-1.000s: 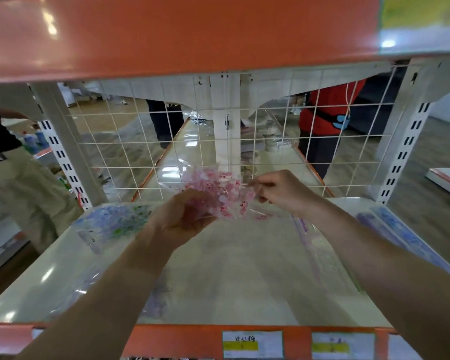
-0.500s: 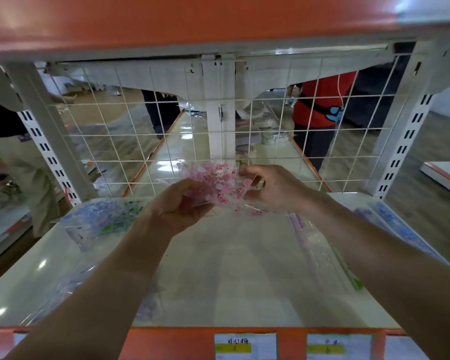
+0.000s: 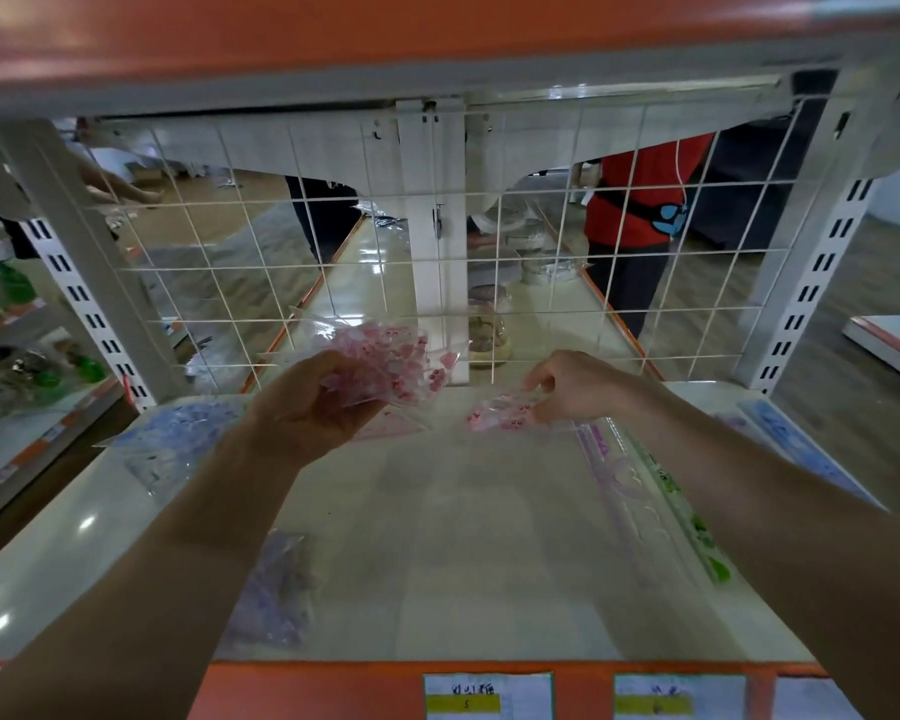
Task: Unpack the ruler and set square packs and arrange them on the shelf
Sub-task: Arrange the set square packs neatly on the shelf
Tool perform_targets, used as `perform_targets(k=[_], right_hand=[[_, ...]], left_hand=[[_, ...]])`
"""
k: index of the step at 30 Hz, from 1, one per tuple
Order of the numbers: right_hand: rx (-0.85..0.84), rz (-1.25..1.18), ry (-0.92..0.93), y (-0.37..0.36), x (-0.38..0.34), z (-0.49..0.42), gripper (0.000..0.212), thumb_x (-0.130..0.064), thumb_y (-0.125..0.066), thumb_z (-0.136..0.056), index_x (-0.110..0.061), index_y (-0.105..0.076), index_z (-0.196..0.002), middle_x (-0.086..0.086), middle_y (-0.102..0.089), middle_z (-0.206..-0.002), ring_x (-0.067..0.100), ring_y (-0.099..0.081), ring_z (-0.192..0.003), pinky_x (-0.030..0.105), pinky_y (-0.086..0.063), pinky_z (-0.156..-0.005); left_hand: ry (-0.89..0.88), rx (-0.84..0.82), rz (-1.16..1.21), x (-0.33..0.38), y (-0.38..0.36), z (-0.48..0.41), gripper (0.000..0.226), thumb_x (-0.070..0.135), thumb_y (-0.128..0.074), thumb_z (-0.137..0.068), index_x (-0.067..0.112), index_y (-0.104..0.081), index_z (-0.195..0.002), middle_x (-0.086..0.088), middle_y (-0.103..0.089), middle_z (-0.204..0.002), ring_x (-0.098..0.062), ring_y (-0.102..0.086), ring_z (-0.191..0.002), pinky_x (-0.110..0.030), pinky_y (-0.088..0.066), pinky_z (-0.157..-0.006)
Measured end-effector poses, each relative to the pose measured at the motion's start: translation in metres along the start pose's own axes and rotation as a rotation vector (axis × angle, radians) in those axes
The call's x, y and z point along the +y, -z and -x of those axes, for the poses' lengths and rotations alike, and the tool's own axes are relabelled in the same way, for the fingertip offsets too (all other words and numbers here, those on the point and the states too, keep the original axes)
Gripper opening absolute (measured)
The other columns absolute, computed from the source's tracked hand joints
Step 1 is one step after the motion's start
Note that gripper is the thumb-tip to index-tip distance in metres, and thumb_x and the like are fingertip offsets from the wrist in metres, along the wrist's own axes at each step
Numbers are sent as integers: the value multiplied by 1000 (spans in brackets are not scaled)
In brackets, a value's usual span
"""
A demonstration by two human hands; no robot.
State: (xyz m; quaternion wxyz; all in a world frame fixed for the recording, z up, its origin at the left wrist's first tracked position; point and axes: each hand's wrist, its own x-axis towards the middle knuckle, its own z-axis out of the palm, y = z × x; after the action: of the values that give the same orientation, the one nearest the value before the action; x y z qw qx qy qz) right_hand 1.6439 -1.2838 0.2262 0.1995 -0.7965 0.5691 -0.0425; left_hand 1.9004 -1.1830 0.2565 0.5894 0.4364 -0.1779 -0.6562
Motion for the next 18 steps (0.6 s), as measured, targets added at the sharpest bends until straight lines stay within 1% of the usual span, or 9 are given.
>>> perform_targets(k=[3,7,10,11,14,16,18], right_hand=[[-41,-41,-33,-6,0,-3,53,-30,-77,-75,-20,-60,-124,-2,-54,-112,19,-55,-110,31,-45,-93],[-70,2,-36,-7,-2,-5,53,-34,-77,-74,-18,-60,-122,-1,-57,-120,18,-55,-108,35,-46,-97],[-76,23,-34,-8,-7,-4,59,-35,-76,-75,-18,-57,-127,-1,-54,-125,19,-53,-115,36,-44,-100],[-77,30,-30,-9,-10,-4,57,-34,-76,-75,-18,-58,-126,-1,-55,-125,19,-53,-115,37,-44,-100],[-76,72,-5,-12,-19,-3,40,-27,-71,-77,-16,-65,-115,1,-63,-119,20,-58,-108,36,-48,-95],[-72,103,6,-13,-25,-2,36,-25,-68,-79,-15,-66,-114,3,-64,-116,20,-59,-106,33,-48,-92],[-72,124,16,-14,-29,-3,35,-26,-67,-81,-17,-66,-114,1,-64,-115,19,-59,-105,30,-47,-87]], left_hand=[[-13,23,-15,4,7,2,16,-3,-45,-88,1,-58,-97,-15,-65,-97,-24,-72,-67,-36,-58,-53],[-22,20,-18,5,13,3,21,-3,-44,-88,1,-59,-101,-17,-69,-96,-27,-72,-72,-38,-59,-55],[-24,16,-19,4,13,4,22,-4,-43,-88,2,-59,-102,-17,-71,-91,-26,-72,-72,-38,-59,-55],[-25,18,-20,4,13,4,22,-4,-43,-88,2,-59,-101,-17,-71,-89,-26,-72,-71,-39,-59,-55],[-21,16,-34,4,12,5,19,-4,-43,-89,1,-59,-97,-16,-71,-85,-25,-72,-69,-38,-59,-55],[-21,20,-43,4,12,4,17,-3,-44,-89,0,-59,-95,-16,-71,-84,-25,-72,-69,-39,-59,-56],[-21,16,-44,4,12,5,17,-3,-43,-90,0,-59,-96,-16,-71,-85,-25,-72,-69,-39,-59,-56]])
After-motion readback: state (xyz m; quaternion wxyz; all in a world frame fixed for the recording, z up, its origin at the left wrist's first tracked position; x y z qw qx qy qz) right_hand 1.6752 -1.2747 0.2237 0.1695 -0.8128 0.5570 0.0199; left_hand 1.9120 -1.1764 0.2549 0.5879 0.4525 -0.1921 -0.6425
